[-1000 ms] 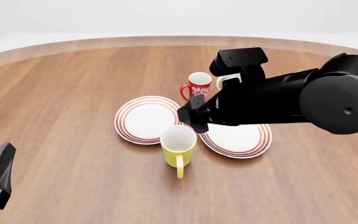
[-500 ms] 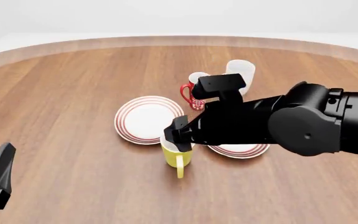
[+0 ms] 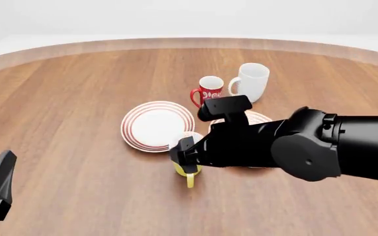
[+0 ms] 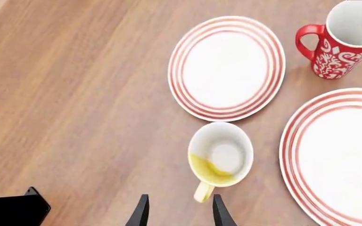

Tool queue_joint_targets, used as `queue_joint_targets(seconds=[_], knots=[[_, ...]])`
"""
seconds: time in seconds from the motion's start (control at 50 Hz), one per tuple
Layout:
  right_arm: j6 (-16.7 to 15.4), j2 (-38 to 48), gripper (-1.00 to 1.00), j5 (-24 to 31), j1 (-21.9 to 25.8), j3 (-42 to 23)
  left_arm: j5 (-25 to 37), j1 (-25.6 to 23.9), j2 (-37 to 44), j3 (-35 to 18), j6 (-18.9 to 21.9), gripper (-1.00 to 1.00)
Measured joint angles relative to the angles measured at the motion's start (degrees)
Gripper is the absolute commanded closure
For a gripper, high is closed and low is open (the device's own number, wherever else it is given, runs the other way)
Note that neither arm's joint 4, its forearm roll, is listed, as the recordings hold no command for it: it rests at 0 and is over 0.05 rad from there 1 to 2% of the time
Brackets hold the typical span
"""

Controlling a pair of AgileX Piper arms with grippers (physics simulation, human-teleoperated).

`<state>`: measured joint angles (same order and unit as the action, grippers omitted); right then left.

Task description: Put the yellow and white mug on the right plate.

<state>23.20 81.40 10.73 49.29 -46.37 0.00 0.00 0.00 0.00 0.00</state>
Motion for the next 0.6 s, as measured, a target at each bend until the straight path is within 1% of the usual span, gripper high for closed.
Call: queue_joint_targets(seconds=[0.26, 0.6], knots=[[1.05, 0.7, -1.0, -2.87, -0.5, 2.41, 0.0, 0.0, 0.0, 0.0, 0.0, -1.0], [1.61, 1.72, -1.0, -5.56, -1.82, 4.6, 0.0, 0.0, 0.0, 0.0, 0.0, -1.0]])
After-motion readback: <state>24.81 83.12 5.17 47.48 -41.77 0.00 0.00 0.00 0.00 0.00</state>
